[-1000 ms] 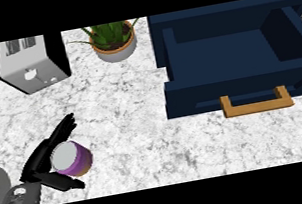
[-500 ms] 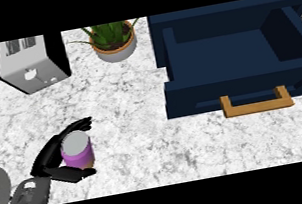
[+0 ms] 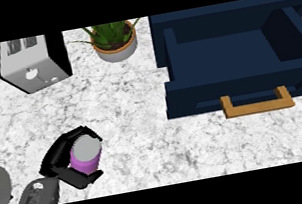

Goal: Pick up the can, place it into the drawer and close the drawer

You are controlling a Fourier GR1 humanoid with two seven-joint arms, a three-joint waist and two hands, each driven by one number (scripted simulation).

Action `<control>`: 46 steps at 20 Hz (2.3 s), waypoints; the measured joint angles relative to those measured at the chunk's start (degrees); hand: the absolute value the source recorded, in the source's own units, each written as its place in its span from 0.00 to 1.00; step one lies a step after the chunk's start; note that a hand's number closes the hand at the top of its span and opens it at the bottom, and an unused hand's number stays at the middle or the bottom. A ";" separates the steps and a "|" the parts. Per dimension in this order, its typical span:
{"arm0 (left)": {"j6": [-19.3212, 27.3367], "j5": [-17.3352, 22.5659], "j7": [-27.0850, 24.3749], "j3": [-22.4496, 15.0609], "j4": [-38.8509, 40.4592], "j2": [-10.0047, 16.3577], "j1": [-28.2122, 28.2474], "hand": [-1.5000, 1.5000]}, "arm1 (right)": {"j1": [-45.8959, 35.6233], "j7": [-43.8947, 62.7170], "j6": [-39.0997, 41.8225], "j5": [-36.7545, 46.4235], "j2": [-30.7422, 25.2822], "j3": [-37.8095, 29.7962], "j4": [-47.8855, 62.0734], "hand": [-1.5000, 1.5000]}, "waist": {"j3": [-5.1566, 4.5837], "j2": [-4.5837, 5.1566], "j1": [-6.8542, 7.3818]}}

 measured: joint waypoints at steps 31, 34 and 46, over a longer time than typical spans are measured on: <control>40.21 6.81 37.89 -3.94 -32.97 -11.75 -13.84 1.00 | 2.60 -1.54 -0.19 -0.88 0.44 0.10 -1.77 0.00 | 0.02 0.00 -0.35; 43.19 6.33 41.58 -6.64 -33.85 -11.84 -17.48 1.00 | 3.35 -1.58 -0.04 -1.05 0.58 0.17 -2.17 0.00 | 0.00 0.01 -0.43; 54.32 7.34 49.38 -12.52 -22.62 -11.92 -40.57 1.00 | 2.04 -1.45 0.65 -1.39 0.26 -1.17 -1.43 0.00 | 0.02 0.16 -1.07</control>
